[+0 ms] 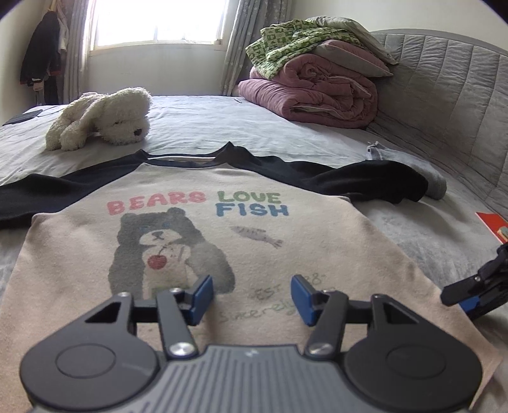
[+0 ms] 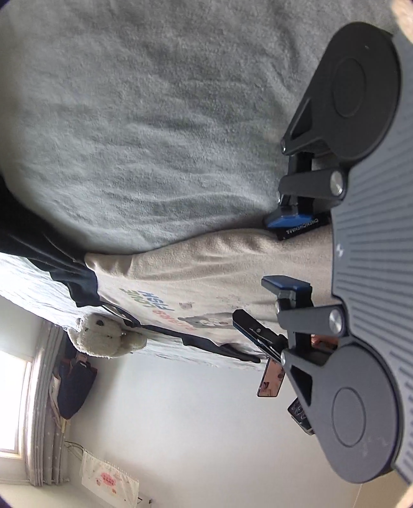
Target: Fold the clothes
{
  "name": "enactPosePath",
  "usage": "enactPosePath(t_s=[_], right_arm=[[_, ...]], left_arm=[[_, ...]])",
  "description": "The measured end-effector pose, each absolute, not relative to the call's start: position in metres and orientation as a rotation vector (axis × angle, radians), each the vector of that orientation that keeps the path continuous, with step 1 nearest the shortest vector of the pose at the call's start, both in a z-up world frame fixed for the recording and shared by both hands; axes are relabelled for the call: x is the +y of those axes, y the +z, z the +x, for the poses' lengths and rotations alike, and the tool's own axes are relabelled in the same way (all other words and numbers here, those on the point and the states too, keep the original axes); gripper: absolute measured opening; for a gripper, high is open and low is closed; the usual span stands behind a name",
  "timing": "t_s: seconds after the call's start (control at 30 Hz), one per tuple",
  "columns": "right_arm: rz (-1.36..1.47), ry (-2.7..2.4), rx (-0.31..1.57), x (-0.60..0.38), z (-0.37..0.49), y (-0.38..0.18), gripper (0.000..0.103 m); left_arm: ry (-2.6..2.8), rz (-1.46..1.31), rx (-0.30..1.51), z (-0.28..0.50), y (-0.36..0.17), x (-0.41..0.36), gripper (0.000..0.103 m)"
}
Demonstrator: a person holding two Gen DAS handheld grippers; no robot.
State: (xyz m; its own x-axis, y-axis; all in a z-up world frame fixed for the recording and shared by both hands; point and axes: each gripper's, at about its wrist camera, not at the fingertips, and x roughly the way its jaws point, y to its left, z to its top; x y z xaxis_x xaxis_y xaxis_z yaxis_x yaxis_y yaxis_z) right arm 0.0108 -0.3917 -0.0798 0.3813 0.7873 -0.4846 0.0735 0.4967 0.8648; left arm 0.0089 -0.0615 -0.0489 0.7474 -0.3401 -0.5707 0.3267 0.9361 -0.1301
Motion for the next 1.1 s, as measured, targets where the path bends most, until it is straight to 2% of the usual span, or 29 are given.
enactPosePath(t_s=[0.03, 0.1, 0.17, 0.47, 0.9, 0.97, 1.03, 1.07, 1.1], right_arm=[[0.959, 0.569, 1.095, -0.389, 0.012, -0.079, 0.03], [0.93, 0.583, 1.083, -0.384, 0.011, -0.077, 0.029], [0.917, 0.58, 1.086, -0.385, 0.009, -0.074, 0.022], [0.916, 0.57, 1.114, -0.385, 0.002, -0.072, 0.022], [0.88, 0.623, 1.139, -0.389, 0.001, -0.074, 0.022], [0.878, 0.617, 1.139, -0.388, 0.002, -0.075, 0.018], [0.873, 0.605, 1.142, -0.389, 0.0, -0.075, 0.014], [0.871, 0.602, 1.143, -0.389, 0.0, -0.075, 0.013], [0.867, 0.602, 1.142, -0.388, 0.0, -0.074, 0.013]], left_arm=[[-0.383, -0.02, 0.637, 0.01, -0.047, -0.064, 0.045], [-0.41, -0.01, 0.654, 0.014, -0.043, -0.07, 0.026], [-0.436, 0.0, 0.673, 0.021, -0.037, -0.079, 0.024], [-0.489, 0.141, 0.741, 0.08, -0.006, -0.164, 0.029], [-0.453, 0.465, 0.726, 0.126, -0.037, -0.269, 0.032], [-0.436, 0.507, 0.711, 0.129, -0.039, -0.277, 0.032], [-0.41, 0.517, 0.714, 0.134, -0.04, -0.281, 0.029], [-0.396, 0.514, 0.719, 0.137, -0.04, -0.281, 0.022], [-0.391, 0.504, 0.728, 0.14, -0.04, -0.28, 0.01]])
